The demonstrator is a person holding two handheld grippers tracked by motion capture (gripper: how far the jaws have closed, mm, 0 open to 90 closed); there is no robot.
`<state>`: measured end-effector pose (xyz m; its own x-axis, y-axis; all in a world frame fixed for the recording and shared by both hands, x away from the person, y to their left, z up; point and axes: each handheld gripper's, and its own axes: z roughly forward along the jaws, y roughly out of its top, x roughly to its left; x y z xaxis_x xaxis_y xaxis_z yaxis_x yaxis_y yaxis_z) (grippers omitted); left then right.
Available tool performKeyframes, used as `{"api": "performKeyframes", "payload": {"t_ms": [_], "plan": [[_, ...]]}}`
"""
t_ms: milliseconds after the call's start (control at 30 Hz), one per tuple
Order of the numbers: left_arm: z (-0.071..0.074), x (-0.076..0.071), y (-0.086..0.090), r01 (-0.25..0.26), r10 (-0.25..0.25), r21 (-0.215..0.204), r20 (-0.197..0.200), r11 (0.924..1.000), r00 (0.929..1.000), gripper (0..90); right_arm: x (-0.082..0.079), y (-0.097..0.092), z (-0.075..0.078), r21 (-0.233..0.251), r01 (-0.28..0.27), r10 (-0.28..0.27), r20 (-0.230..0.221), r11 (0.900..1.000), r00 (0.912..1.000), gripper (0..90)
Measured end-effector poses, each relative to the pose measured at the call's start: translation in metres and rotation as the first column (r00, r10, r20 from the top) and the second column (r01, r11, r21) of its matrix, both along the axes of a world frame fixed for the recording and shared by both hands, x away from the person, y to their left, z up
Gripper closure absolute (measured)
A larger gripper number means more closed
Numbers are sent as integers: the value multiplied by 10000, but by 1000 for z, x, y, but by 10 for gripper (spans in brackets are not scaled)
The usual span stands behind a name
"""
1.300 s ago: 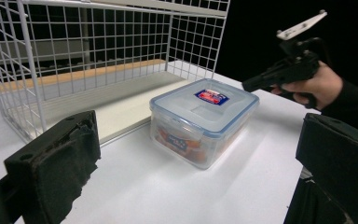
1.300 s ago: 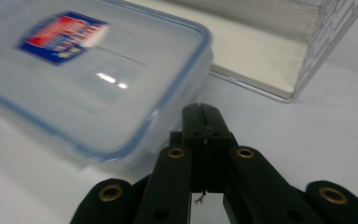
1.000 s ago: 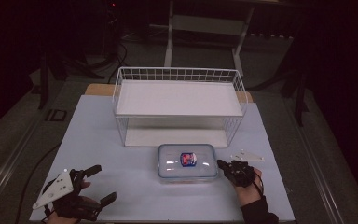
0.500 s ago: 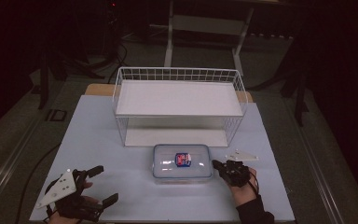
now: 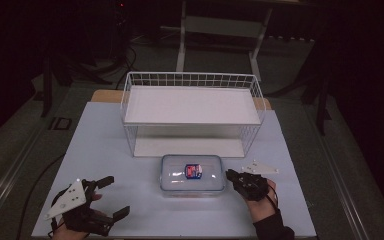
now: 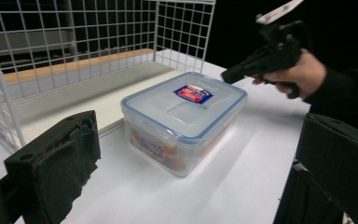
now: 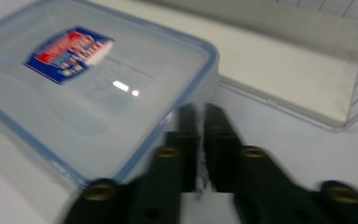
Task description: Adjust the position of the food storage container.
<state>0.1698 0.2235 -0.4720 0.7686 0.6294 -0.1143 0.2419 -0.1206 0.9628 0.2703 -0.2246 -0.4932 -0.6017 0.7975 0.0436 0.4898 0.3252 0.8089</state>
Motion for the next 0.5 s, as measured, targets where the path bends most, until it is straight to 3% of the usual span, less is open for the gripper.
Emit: {"api": "performKeyframes", "payload": {"t_ms": [67,100,167,233,300,333,367,400,500], "plan": [[2,1,-4,-24,29,204,-243,9998,9997,0,-7,-1,5,56,-133,131,268,9999,9996,703],[4,3,-7,28,-20,160,-460,9999,9989,0,-7,-1,5,56,-133,131,268,9999,9996,703],[7,5,-12,164,-154,88,-1026,9998,9946,0,-12,-1,8,152,-122,115,478,9998,9988,583],[9,8,-16,187,-179,62,-1155,9998,9931,0,-17,-3,14,375,-147,118,753,9992,9971,442],[13,14,-23,147,-148,-21,-1276,9999,9917,0,-19,-3,16,538,-166,121,834,9984,9964,403],[15,17,-25,159,-179,-159,-1336,9997,9909,0,-22,-5,22,975,-381,287,959,9945,9950,266],[17,20,-27,112,-137,-187,-1423,9998,9897,0,-24,-6,24,1119,-490,383,962,9925,9946,197],[17,20,-27,112,-137,-187,-1423,9998,9897,0,-24,-6,24,1119,-490,383,962,9925,9946,197],[22,31,-34,-4,-38,-248,-1694,9997,9855,0,-27,-10,31,1840,-721,551,963,9803,9938,160]]}}
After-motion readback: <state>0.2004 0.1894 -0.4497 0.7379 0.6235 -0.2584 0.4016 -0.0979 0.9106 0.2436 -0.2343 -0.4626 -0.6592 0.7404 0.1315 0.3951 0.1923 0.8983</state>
